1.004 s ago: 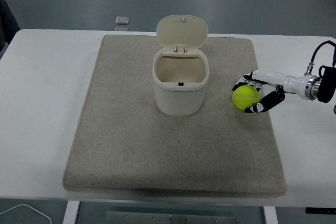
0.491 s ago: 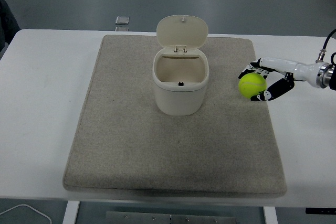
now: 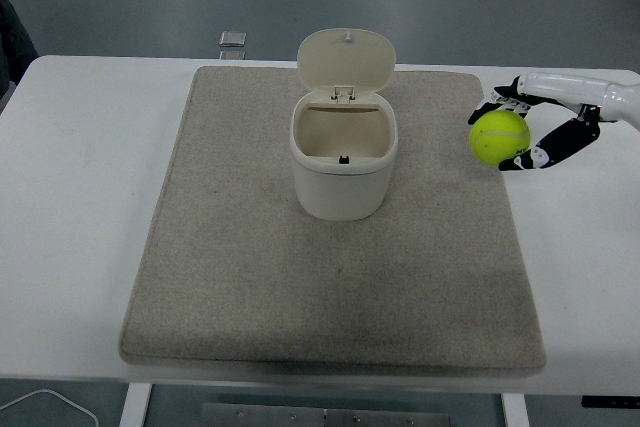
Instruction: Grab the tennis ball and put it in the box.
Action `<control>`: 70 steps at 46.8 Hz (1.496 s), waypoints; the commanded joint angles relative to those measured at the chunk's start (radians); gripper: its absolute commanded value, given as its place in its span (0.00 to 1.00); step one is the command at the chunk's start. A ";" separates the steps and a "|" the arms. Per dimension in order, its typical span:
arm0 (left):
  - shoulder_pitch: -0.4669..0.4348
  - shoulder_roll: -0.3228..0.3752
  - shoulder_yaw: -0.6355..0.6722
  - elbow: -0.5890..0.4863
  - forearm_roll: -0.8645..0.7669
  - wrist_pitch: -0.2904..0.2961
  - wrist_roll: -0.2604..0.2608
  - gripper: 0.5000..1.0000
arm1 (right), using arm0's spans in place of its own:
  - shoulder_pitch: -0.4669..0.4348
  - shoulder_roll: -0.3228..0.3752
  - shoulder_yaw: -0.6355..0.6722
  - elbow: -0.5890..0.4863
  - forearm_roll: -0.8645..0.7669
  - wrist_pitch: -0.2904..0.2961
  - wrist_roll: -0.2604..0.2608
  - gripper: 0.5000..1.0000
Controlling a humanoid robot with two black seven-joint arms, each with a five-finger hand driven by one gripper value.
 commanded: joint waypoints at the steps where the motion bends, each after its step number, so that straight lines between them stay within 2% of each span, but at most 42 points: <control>1: 0.000 0.000 0.000 0.000 -0.001 0.000 0.000 0.98 | 0.026 -0.002 0.017 0.020 0.029 0.014 0.001 0.00; 8: 0.000 0.000 0.000 0.000 -0.001 0.000 0.000 0.98 | 0.058 0.016 0.024 0.031 0.057 0.030 0.001 0.00; 23: 0.000 0.000 0.000 0.000 0.001 0.000 0.000 0.98 | 0.077 0.108 0.026 0.033 0.104 0.030 0.000 0.00; 40: 0.000 0.000 0.000 0.000 0.001 0.000 0.000 0.98 | 0.160 0.206 0.011 -0.004 0.135 0.018 -0.011 0.00; 61: 0.000 0.000 0.000 0.000 -0.001 0.000 0.000 0.98 | 0.158 0.274 0.008 -0.036 0.134 0.016 -0.015 0.00; 70: 0.000 0.000 0.000 0.000 0.001 0.000 0.000 0.98 | 0.160 0.312 0.001 -0.072 0.128 -0.013 -0.029 0.00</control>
